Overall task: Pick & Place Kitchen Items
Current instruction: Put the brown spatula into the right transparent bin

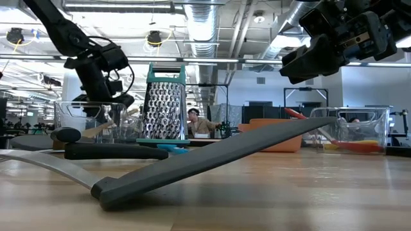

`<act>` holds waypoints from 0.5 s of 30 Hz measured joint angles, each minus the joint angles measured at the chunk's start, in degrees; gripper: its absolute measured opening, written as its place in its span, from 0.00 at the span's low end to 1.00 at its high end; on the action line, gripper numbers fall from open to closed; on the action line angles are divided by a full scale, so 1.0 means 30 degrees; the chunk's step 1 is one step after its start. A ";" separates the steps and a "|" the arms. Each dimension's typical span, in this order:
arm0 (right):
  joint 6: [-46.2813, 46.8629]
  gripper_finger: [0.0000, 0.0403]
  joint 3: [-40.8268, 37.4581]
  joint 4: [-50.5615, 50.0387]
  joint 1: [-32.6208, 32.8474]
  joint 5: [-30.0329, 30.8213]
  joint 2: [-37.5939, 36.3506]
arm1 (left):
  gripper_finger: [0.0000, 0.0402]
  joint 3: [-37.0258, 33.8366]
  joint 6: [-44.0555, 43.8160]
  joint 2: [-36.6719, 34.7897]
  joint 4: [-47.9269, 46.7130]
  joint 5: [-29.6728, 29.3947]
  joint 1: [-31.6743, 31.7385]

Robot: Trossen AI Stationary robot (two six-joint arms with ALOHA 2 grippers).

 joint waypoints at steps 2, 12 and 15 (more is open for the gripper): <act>0.0000 0.00 0.0000 0.0000 0.0000 0.0000 -0.0005 | 0.52 -0.0025 0.0004 0.0075 0.0164 -0.0039 0.0000; 0.0000 0.00 0.0000 0.0008 0.0000 0.0000 0.0000 | 0.32 -0.0025 0.0000 0.1622 0.0785 0.0482 0.0000; 0.0048 0.00 0.0000 0.0008 0.0000 0.0000 -0.0002 | 0.25 -0.0025 0.0034 0.1741 0.0789 0.0489 0.0000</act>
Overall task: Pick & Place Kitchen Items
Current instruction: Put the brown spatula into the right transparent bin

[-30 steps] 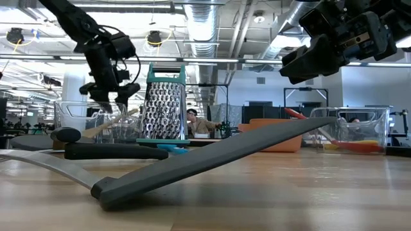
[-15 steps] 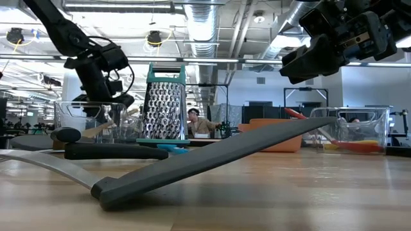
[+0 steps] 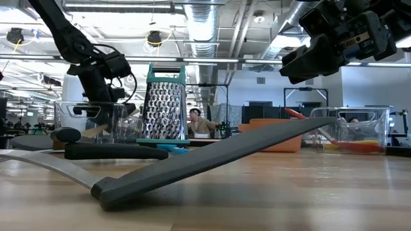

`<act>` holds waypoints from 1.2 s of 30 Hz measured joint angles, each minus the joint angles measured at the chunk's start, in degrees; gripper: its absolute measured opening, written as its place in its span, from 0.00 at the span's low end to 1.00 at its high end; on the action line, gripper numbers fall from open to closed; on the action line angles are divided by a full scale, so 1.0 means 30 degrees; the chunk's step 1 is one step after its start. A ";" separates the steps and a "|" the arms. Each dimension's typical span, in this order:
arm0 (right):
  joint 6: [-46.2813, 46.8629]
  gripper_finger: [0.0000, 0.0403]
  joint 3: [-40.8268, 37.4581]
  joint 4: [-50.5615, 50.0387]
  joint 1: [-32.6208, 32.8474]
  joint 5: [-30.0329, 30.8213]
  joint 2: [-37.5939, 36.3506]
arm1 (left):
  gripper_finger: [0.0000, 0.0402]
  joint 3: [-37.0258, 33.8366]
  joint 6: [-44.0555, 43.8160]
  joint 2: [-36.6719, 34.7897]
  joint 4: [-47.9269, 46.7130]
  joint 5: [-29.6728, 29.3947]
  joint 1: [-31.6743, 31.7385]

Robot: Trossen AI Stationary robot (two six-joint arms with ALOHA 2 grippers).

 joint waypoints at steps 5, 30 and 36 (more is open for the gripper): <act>0.0112 0.00 0.0000 0.0000 0.0000 -0.0007 0.0003 | 0.12 0.0000 0.0136 -0.0007 0.0055 -0.0016 -0.0011; 0.0615 0.00 0.0000 -0.0015 0.0000 -0.0007 0.0000 | 0.09 0.0469 0.3533 -1.1715 0.0060 -0.2023 -0.2708; 0.0891 0.00 0.0000 0.0162 0.0000 -0.0007 0.0003 | 0.09 0.1500 0.4804 -1.3428 0.0112 -0.2075 -0.6178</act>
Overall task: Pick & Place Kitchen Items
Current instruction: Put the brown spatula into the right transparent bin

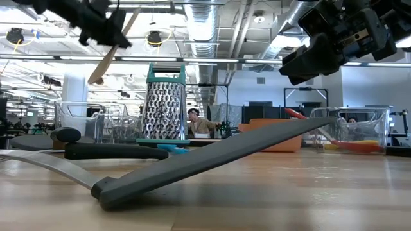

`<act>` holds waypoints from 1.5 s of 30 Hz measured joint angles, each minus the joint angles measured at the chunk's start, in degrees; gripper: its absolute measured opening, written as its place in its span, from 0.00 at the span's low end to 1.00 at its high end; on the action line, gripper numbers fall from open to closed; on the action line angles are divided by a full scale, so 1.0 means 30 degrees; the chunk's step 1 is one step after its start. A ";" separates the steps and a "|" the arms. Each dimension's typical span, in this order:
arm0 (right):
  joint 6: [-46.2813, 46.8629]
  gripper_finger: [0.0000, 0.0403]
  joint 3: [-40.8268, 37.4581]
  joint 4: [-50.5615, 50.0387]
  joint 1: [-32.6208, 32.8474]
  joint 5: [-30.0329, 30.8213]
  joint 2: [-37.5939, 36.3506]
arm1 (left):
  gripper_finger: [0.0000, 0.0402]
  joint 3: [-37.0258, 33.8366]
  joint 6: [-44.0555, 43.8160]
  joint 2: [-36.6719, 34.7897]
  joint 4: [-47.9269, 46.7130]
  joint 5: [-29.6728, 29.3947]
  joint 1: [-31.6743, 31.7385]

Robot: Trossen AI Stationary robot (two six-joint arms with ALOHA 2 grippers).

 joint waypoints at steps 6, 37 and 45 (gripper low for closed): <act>0.1182 0.00 0.0000 0.1502 0.0129 0.0000 -0.0002 | 0.09 0.1002 0.0964 0.1550 0.0202 -0.2986 -0.4839; 0.1021 0.00 0.0036 1.1411 0.0842 0.0879 -0.0015 | 0.09 0.6709 0.4734 1.8348 1.3718 -0.4312 -1.3695; 0.2140 0.00 0.0037 1.2054 0.2592 0.9902 0.0100 | 0.09 0.6711 0.4670 1.8826 1.4240 -0.4724 -1.3676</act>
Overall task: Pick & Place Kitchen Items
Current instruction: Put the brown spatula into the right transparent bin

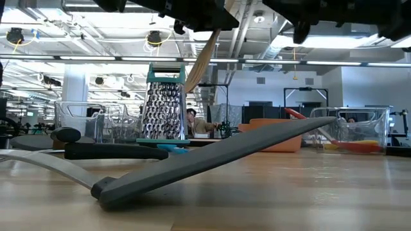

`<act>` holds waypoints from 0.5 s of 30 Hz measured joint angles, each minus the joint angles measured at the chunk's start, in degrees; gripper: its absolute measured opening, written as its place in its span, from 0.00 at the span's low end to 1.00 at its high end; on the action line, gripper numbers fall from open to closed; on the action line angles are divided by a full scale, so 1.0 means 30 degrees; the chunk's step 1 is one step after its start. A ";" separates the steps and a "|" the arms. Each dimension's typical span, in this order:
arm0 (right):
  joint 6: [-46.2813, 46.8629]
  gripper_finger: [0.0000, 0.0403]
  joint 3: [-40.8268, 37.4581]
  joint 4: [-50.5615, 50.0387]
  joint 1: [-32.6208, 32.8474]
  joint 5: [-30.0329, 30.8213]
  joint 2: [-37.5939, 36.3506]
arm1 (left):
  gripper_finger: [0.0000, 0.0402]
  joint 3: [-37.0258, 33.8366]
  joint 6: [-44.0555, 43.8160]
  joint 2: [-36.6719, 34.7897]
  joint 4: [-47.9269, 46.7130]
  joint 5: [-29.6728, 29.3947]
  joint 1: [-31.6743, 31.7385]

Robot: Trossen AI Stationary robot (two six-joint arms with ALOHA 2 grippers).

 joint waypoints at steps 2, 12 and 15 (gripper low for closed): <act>-0.0036 0.00 0.0028 0.0681 0.0797 0.2773 0.0556 | 0.09 0.0000 0.0004 0.0000 0.0078 0.0002 0.0007; -0.2792 0.00 0.3111 0.1793 0.2060 0.3878 0.5250 | 0.09 0.0000 0.0066 0.0000 0.0354 0.0075 0.0007; -0.3478 0.00 0.4091 0.1734 0.2033 0.3883 0.6346 | 0.09 0.0000 0.0073 0.0000 0.0328 0.0075 -0.0055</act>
